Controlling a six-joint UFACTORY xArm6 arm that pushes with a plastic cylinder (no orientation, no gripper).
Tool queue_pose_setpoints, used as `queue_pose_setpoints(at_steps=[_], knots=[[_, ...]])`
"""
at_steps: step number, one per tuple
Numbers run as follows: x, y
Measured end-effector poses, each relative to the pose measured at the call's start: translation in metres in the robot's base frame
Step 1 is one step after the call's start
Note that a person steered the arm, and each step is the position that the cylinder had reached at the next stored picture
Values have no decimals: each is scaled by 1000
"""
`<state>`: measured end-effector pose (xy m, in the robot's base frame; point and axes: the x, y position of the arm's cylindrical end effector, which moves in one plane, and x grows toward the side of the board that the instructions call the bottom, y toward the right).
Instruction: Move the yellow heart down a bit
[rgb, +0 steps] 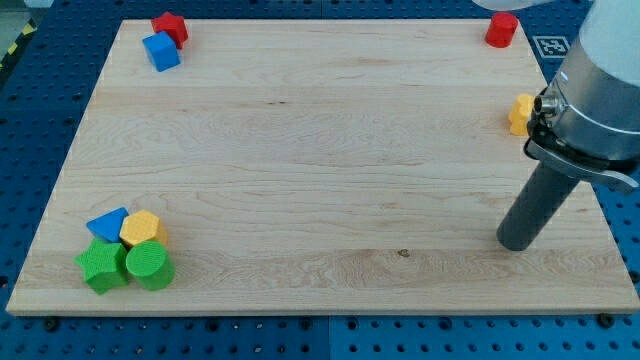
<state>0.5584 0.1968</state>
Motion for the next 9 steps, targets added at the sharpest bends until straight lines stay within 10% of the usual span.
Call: queue_pose_setpoints(at_steps=[9], knots=[[-2, 147]])
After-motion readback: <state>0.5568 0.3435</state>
